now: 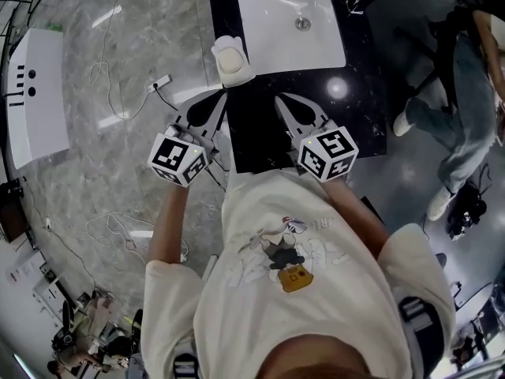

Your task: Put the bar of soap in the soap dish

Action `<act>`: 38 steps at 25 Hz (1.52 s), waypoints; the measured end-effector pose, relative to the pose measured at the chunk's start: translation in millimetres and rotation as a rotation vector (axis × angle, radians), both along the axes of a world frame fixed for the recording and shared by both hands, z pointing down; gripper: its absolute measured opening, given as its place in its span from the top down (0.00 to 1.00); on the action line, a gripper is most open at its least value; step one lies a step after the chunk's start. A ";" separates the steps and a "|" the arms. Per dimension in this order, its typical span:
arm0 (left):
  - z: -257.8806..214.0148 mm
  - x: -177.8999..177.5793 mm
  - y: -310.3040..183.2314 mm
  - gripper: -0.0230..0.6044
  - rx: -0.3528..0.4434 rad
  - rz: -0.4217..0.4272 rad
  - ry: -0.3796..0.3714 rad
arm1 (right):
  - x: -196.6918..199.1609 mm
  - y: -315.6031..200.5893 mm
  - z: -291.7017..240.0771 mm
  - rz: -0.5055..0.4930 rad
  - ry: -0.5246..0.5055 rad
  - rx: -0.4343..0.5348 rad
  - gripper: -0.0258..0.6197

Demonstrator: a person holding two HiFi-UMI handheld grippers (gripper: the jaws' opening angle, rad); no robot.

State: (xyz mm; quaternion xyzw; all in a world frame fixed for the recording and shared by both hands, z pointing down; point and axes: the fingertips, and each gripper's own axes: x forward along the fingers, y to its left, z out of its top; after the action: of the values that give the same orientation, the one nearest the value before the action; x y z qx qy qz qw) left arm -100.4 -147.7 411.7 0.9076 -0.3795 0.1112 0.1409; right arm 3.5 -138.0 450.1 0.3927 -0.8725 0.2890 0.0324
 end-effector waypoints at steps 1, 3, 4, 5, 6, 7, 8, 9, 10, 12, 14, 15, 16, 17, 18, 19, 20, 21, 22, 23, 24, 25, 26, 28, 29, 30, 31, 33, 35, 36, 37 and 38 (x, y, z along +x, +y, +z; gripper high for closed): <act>-0.2 1.3 7.0 0.95 -0.014 -0.029 0.001 | 3.7 5.7 -2.2 -0.003 -0.006 0.001 0.95; -0.1 2.9 19.4 0.95 -0.039 -0.079 0.005 | 10.1 16.1 -5.0 -0.011 -0.025 -0.006 0.95; -1.1 2.8 24.9 0.95 -0.047 -0.102 0.013 | 12.5 21.0 -6.1 -0.017 -0.038 -0.013 0.95; -3.0 2.0 30.1 0.95 -0.055 -0.124 0.024 | 14.1 25.2 -7.8 -0.024 -0.049 -0.018 0.95; -5.6 0.6 35.3 0.95 -0.061 -0.147 0.037 | 14.8 28.5 -10.3 -0.033 -0.055 -0.017 0.95; -8.3 -1.4 41.2 0.95 -0.069 -0.168 0.052 | 14.9 31.3 -13.0 -0.042 -0.055 -0.009 0.95; -10.7 -3.4 47.5 0.95 -0.079 -0.187 0.070 | 14.9 33.8 -15.3 -0.046 -0.053 0.002 0.95; -12.8 -4.7 53.3 0.95 -0.090 -0.199 0.091 | 15.7 35.9 -16.9 -0.039 -0.051 0.011 0.95; -14.4 -4.2 57.9 0.95 -0.102 -0.205 0.115 | 18.2 37.3 -17.7 -0.022 -0.052 0.017 0.95; -17.4 2.5 64.7 0.95 -0.121 -0.198 0.166 | 27.7 38.8 -18.4 0.030 -0.050 0.022 0.95; -21.4 9.9 73.0 0.95 -0.139 -0.189 0.212 | 36.1 42.0 -20.5 0.078 -0.044 0.028 0.95; -23.6 11.6 78.7 0.95 -0.150 -0.191 0.233 | 38.2 45.3 -22.6 0.096 -0.037 0.034 0.95; -25.9 11.6 85.1 0.95 -0.162 -0.197 0.253 | 39.1 49.7 -25.2 0.113 -0.025 0.045 0.95; -28.1 10.3 92.0 0.95 -0.174 -0.203 0.275 | 38.7 54.8 -28.2 0.130 -0.010 0.056 0.95; -30.3 7.5 99.2 0.95 -0.187 -0.208 0.295 | 36.5 60.6 -31.4 0.148 -0.001 0.062 0.95; -32.6 3.2 106.6 0.95 -0.203 -0.212 0.310 | 32.2 67.2 -35.0 0.167 -0.001 0.060 0.95; -34.5 -2.6 113.9 0.95 -0.218 -0.217 0.321 | 26.1 73.9 -38.7 0.181 -0.009 0.056 0.95; -35.5 -9.5 120.6 0.95 -0.229 -0.223 0.329 | 18.7 79.7 -42.0 0.189 -0.016 0.054 0.95; -35.0 -17.6 125.8 0.95 -0.234 -0.230 0.335 | 10.8 83.6 -44.4 0.193 -0.019 0.054 0.95; -33.4 -26.8 129.2 0.95 -0.236 -0.236 0.339 | 2.9 85.4 -45.8 0.198 -0.016 0.056 0.95; -31.3 -36.7 131.2 0.95 -0.236 -0.238 0.346 | -4.9 85.9 -46.6 0.207 -0.008 0.062 0.95; -29.5 -46.6 132.6 0.95 -0.236 -0.236 0.358 | -12.2 86.0 -47.4 0.216 0.004 0.072 0.95; -28.6 -55.3 134.6 0.95 -0.235 -0.230 0.372 | -18.9 86.6 -48.5 0.221 0.018 0.084 0.95; -29.5 -67.1 145.0 0.95 -0.232 -0.202 0.391 | -29.9 93.2 -50.8 0.218 0.050 0.098 0.95; -30.6 -70.8 153.4 0.95 -0.229 -0.180 0.393 | -35.0 99.5 -51.0 0.212 0.067 0.099 0.95; -31.4 -73.8 162.7 0.95 -0.229 -0.156 0.393 | -39.9 107.0 -49.8 0.205 0.086 0.097 0.95; -31.6 -76.2 172.0 0.95 -0.235 -0.133 0.395 | -44.4 115.0 -46.9 0.199 0.110 0.092 0.95; -32.1 -78.3 188.2 0.95 -0.248 -0.096 0.405 | -50.6 128.7 -38.0 0.187 0.158 0.071 0.95; -33.9 -78.4 202.1 0.95 -0.247 -0.066 0.411 | -56.5 138.8 -33.1 0.168 0.171 0.045 0.95; -33.2 -78.6 208.8 0.95 -0.244 -0.055 0.409 | -60.2 143.5 -32.7 0.155 0.170 0.039 0.95; -30.7 -78.6 214.3 0.95 -0.243 -0.048 0.407 | -63.8 147.5 -33.3 0.141 0.166 0.037 0.95; -27.2 -77.9 218.3 0.95 -0.245 -0.044 0.405 | -66.9 150.8 -34.9 0.128 0.158 0.039 0.95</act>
State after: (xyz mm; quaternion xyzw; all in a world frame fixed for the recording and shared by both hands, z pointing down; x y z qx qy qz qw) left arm -178.3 70.5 384.5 0.8791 -0.3466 -0.0312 0.3256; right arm -63.5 12.9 415.2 0.4697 -0.8458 0.2415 0.0751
